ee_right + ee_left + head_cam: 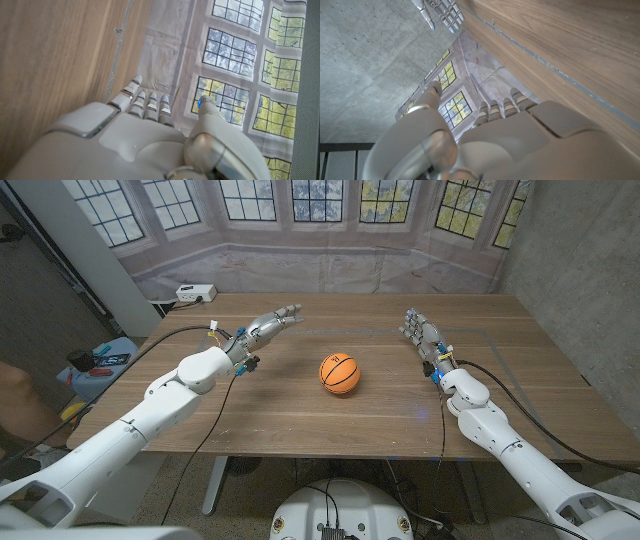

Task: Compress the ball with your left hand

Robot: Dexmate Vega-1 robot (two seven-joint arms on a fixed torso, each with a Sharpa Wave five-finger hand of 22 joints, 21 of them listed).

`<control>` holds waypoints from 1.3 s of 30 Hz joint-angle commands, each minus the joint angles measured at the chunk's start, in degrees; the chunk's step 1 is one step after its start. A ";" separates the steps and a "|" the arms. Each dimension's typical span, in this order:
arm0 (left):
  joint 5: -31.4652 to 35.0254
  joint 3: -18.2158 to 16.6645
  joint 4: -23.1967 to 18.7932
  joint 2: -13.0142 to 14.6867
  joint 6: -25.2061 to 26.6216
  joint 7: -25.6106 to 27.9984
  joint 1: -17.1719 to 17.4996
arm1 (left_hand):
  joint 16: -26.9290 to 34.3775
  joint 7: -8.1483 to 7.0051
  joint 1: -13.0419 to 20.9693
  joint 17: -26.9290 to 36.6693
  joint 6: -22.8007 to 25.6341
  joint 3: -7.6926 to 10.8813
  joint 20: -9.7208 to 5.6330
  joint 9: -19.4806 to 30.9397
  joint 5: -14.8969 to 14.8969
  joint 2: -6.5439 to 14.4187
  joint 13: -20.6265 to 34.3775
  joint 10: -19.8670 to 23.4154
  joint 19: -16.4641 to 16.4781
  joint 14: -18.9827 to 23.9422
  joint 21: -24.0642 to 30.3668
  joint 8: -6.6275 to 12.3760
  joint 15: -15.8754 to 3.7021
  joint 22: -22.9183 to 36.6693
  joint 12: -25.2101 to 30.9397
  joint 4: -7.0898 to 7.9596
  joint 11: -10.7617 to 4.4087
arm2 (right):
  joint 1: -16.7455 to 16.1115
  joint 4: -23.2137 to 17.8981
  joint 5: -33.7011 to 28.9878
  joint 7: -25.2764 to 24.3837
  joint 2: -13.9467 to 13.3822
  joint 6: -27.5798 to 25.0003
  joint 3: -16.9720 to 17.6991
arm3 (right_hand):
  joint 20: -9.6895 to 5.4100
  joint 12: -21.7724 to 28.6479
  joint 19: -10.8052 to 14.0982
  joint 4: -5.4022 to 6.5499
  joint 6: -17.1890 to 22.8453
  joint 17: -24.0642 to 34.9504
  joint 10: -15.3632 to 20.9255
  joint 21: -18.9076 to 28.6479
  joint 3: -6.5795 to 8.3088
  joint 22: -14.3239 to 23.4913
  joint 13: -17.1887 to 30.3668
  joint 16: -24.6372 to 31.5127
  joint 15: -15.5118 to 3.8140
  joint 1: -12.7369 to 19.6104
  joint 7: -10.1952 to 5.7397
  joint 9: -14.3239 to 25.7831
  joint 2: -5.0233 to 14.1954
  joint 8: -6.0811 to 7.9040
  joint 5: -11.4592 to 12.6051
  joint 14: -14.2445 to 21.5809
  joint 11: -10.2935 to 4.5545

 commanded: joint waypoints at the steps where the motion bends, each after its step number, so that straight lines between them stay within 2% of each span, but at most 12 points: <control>1: 2.91 1.98 -1.80 2.35 1.77 -4.09 -3.15 | -0.05 0.16 0.54 0.20 -0.61 -0.43 0.17 0.15 0.04 -0.38 0.26 -0.64 -0.57 -0.79 -0.23 0.01 0.25 0.20 -0.22 -0.06 0.23 | 0.56 1.26 0.30 0.73 0.42 1.01 0.19 | 0.04 0.26 0.32 -0.18 0.56 0.12 0.25 0.39 0.14 0.21 0.27 0.50 0.12 0.75 0.19 0.26 -0.28 0.28 0.17 0.13 0.06; 5: 4.55 2.75 -2.36 2.67 1.71 -4.74 -4.06 | 0.21 0.35 0.44 0.22 -0.52 -0.72 0.24 0.16 -0.06 -0.84 0.27 -0.42 -0.52 -0.43 -0.40 0.15 0.47 0.21 -0.01 -0.04 0.19 | 0.84 1.74 0.40 1.12 0.52 1.29 0.22 | 0.04 0.27 0.37 -0.23 0.67 0.11 0.26 0.40 0.16 0.21 0.27 0.52 0.15 0.81 0.23 0.26 -0.29 0.31 0.17 0.19 0.07; 7: 5.06 3.14 -2.64 2.78 1.88 -5.27 -4.52 | 0.25 0.40 0.42 0.26 -0.58 -0.93 1.06 0.16 -0.12 -1.12 0.31 -0.74 -0.65 -0.53 -0.62 0.20 1.18 0.23 -0.03 0.01 0.46 | 0.91 1.83 0.48 1.21 0.52 1.32 0.26 | 0.10 0.28 0.39 -0.24 0.74 0.10 0.26 0.41 0.16 0.21 0.27 0.54 0.23 0.81 0.29 0.26 -0.30 0.32 0.17 0.22 0.09; 8: 5.40 3.33 -2.81 2.87 1.91 -5.49 -4.72 | 0.28 0.42 0.43 0.29 -0.65 -1.04 1.96 0.17 -0.14 -1.22 0.33 -0.89 -0.76 -0.62 -0.77 0.22 1.32 0.26 -0.01 0.05 0.63 | 0.93 1.88 0.52 1.26 0.54 1.38 0.30 | 0.10 0.28 0.39 -0.24 0.74 0.10 0.25 0.40 0.16 0.21 0.27 0.54 0.22 0.81 0.29 0.26 -0.30 0.32 0.17 0.23 0.08; 15: 8.96 4.63 -4.26 3.82 2.00 -6.51 -6.09 | 0.72 0.84 0.41 0.46 -0.39 -1.44 3.78 0.24 -0.20 -1.67 0.49 -0.94 -0.92 0.17 -1.14 0.46 1.66 0.38 0.28 0.17 0.72 | 1.05 2.16 0.74 1.28 0.72 1.56 0.47 | 0.11 0.31 0.41 -0.26 0.90 0.11 0.29 0.39 0.17 0.22 0.27 0.58 0.26 0.81 0.39 0.26 -0.30 0.35 0.15 0.29 0.33; 22: 11.46 5.16 -6.21 4.54 3.00 -6.58 -6.69 | 0.86 1.64 0.54 0.58 0.21 -1.68 3.99 0.30 -0.19 -2.08 0.63 -0.49 -0.68 0.44 -1.22 0.76 1.92 0.47 0.64 0.12 0.54 | 1.09 2.66 1.07 1.54 1.08 2.01 0.59 | 0.07 0.33 0.44 -0.28 1.00 0.11 0.29 0.39 0.19 0.22 0.27 0.59 0.30 0.83 0.52 0.27 -0.28 0.35 0.15 0.29 0.36; 24: 12.83 5.30 -7.11 4.81 3.34 -6.08 -6.77 | 0.97 2.46 1.10 0.67 1.13 -1.88 3.99 0.39 -0.16 -2.83 0.77 -0.32 -0.38 0.67 -1.28 1.24 1.87 0.53 0.86 -0.26 0.58 | 1.04 2.68 1.16 1.59 1.12 2.08 0.64 | 0.05 0.34 0.44 -0.30 1.04 0.11 0.30 0.39 0.22 0.22 0.27 0.59 0.33 0.85 0.48 0.27 -0.26 0.36 0.15 0.30 0.38; 25: 13.37 5.28 -7.48 4.82 3.35 -5.63 -6.68 | 1.10 2.05 1.63 0.73 1.46 -2.13 3.29 0.45 -0.18 -3.71 0.89 0.01 -0.12 1.04 -1.33 1.45 1.22 0.56 1.11 -0.55 0.05 | 0.99 2.65 1.22 1.59 1.14 2.13 0.68 | 0.06 0.34 0.45 -0.31 1.08 0.10 0.29 0.38 0.23 0.22 0.27 0.59 0.31 0.87 0.52 0.27 -0.25 0.37 0.15 0.28 0.38; 31: 16.54 5.92 -9.96 5.26 5.00 -5.08 -7.13 | 1.47 2.76 2.97 0.86 2.53 -2.30 4.12 0.60 -0.05 -4.65 1.22 1.03 1.25 2.22 -1.06 1.93 1.20 0.67 1.73 -0.67 -0.04 | 0.61 2.43 1.44 1.51 1.17 2.55 0.99 | 0.06 0.32 0.45 -0.37 1.15 0.09 0.20 0.37 0.30 0.22 0.27 0.60 0.37 0.96 0.56 0.27 -0.21 0.36 0.15 0.32 0.30; 37: 18.60 6.74 -11.90 5.59 6.74 -6.04 -8.07 | 1.41 3.14 3.59 0.94 2.20 -2.49 4.41 0.68 -0.06 -5.33 1.42 0.88 1.11 2.22 -1.24 1.84 1.66 0.73 1.78 -0.73 0.25 | 0.10 2.15 1.92 1.55 1.11 2.85 1.44 | 0.09 0.34 0.49 -0.42 1.18 0.08 0.23 0.38 0.33 0.22 0.27 0.59 0.45 1.01 0.65 0.28 -0.21 0.35 0.14 0.31 0.45; 39: 19.17 7.05 -12.59 5.73 7.53 -6.59 -8.44 | 1.30 3.38 3.95 0.99 1.80 -2.63 4.26 0.71 -0.08 -5.77 1.55 0.46 1.05 1.98 -1.32 1.72 1.78 0.76 1.69 -0.73 0.76 | -0.06 2.06 2.19 1.68 1.12 2.91 1.58 | 0.08 0.35 0.50 -0.43 1.21 0.08 0.23 0.38 0.34 0.22 0.27 0.61 0.50 1.02 0.66 0.28 -0.21 0.35 0.13 0.36 0.45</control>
